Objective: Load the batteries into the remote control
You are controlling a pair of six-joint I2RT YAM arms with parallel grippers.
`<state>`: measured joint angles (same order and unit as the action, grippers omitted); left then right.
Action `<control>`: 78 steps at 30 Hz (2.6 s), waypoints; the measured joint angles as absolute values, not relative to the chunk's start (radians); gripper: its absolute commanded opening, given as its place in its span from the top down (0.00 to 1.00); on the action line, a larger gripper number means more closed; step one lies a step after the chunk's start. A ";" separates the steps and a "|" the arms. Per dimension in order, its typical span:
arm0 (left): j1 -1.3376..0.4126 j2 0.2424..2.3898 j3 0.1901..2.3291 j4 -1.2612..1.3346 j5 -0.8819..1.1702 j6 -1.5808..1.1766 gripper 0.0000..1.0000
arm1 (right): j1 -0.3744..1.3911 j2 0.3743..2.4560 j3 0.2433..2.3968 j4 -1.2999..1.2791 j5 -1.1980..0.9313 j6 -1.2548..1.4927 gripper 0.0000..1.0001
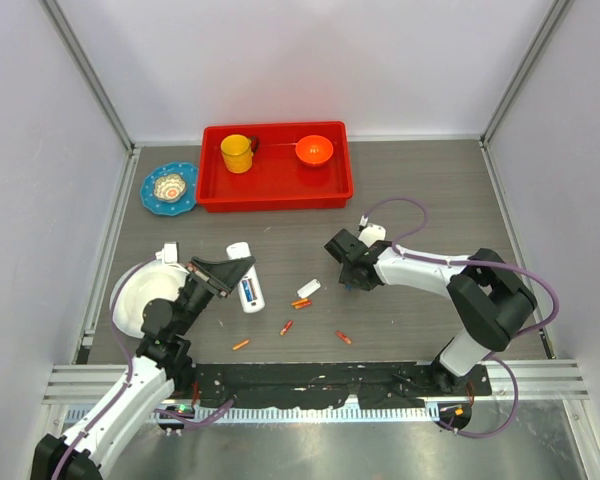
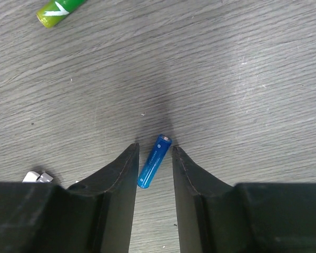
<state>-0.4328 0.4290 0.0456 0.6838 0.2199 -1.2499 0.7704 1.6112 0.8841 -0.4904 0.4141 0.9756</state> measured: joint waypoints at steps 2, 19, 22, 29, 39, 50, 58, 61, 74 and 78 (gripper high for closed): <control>-0.433 0.427 0.046 0.680 0.220 -1.250 1.00 | 0.770 1.613 0.884 -0.490 0.416 0.975 0.71; -0.437 0.427 0.046 0.674 0.209 -1.250 1.00 | 0.772 1.632 0.895 -0.472 0.447 0.844 0.65; -0.437 0.427 0.046 0.673 0.205 -1.249 1.00 | 0.771 1.644 0.908 -0.474 0.455 0.826 0.65; -0.437 0.428 0.046 0.667 0.202 -1.249 1.00 | 0.764 1.661 0.926 -0.472 0.462 0.808 0.70; -0.437 0.432 0.046 0.657 0.202 -1.249 1.00 | 0.759 1.663 0.928 -0.468 0.458 0.805 0.73; -0.437 0.434 0.046 0.653 0.202 -1.249 1.00 | 0.757 1.660 0.923 -0.453 0.447 0.806 0.99; -0.437 0.467 0.046 0.641 0.202 -1.249 1.00 | 0.765 1.456 0.852 -0.456 0.418 0.723 0.99; -0.439 0.535 0.046 0.655 0.204 -1.249 1.00 | 0.797 1.259 0.839 -0.437 0.416 0.662 0.99; -0.439 0.955 0.092 0.980 0.254 -1.300 1.00 | 0.912 0.973 0.800 -0.257 0.381 0.455 0.99; -0.439 1.068 0.109 1.131 0.254 -1.334 1.00 | 0.936 0.976 0.795 -0.154 0.349 0.447 0.99</control>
<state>-0.4389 1.0679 0.1085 1.1309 0.2543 -1.3342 0.9356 0.9760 0.7952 -0.1543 0.3492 0.4465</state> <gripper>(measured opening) 0.298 0.074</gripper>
